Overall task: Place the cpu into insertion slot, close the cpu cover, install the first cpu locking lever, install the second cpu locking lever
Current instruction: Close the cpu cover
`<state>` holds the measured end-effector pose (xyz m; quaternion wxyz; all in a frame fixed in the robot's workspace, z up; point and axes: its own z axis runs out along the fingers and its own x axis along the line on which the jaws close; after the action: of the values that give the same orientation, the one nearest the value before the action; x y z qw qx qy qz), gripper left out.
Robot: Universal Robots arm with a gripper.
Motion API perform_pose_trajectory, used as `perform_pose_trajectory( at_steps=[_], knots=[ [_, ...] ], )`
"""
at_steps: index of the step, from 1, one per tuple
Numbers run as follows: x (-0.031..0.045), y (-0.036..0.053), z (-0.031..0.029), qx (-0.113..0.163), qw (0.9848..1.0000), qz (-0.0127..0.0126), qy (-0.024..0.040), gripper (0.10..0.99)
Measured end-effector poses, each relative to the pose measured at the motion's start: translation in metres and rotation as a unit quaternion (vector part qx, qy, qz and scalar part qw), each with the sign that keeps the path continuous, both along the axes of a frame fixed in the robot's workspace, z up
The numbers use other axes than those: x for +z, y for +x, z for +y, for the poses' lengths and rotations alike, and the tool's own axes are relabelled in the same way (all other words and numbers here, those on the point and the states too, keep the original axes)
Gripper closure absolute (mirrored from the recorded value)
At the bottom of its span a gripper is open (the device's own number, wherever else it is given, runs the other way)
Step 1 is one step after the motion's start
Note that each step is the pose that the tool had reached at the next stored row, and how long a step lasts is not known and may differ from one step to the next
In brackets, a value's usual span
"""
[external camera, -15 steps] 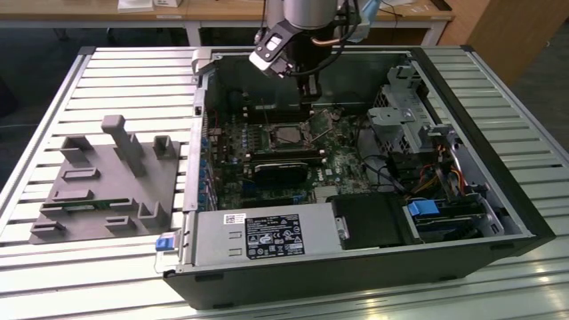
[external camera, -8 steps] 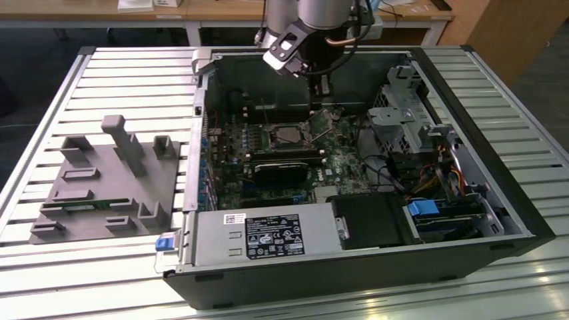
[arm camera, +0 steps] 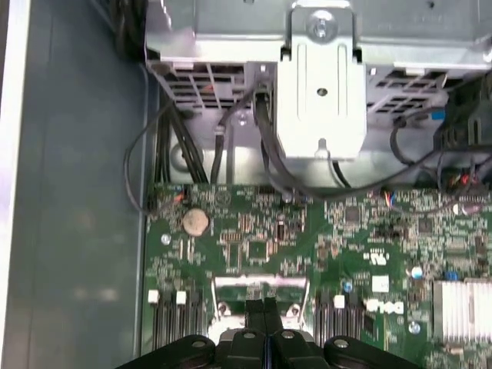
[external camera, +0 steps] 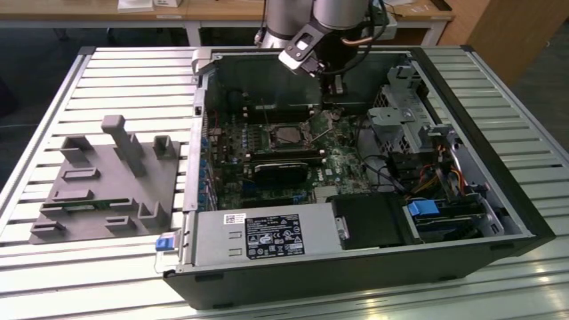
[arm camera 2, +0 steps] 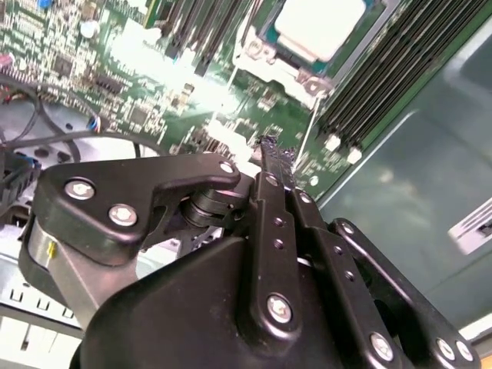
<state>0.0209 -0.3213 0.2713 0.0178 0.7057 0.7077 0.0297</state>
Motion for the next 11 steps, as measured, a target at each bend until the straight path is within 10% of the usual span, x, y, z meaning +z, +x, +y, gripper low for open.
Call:
perform_pose_trajectory(
  at_steps=[11],
  knots=[
    [-0.0002, 0.0256, 0.0001, 0.000, 1.0000, 0.0011, 0.0000, 0.984]
  ],
)
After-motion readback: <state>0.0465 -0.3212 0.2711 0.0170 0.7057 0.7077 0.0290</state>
